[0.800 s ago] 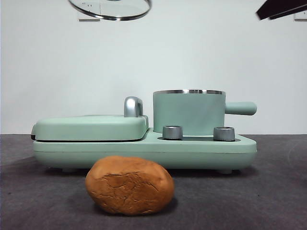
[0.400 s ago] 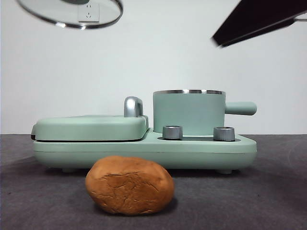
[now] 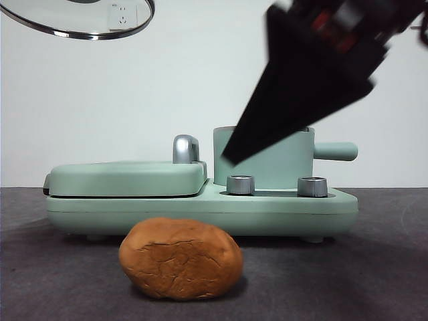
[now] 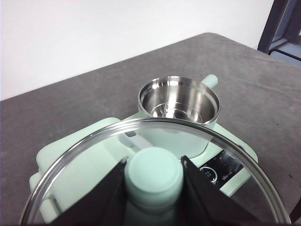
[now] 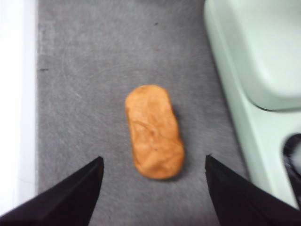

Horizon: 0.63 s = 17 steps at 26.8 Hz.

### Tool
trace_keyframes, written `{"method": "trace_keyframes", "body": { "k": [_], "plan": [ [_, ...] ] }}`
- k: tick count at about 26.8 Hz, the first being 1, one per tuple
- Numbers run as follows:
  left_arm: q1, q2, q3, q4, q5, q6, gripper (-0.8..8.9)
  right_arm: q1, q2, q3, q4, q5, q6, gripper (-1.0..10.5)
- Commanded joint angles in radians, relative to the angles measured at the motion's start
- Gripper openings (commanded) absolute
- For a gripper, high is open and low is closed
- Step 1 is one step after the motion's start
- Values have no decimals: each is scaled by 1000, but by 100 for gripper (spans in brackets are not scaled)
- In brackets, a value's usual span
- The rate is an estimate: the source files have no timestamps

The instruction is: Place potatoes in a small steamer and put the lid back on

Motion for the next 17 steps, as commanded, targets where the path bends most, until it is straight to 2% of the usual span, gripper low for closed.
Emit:
{"method": "trace_keyframes", "body": {
  "k": [1,17],
  "plan": [
    [-3,1,16,29,-3,-14,17,26,72,17,42,3,3,370],
    [-3,1,16,29,-3,-27,17,39,338,17,215,3,13,374]
  ]
}}
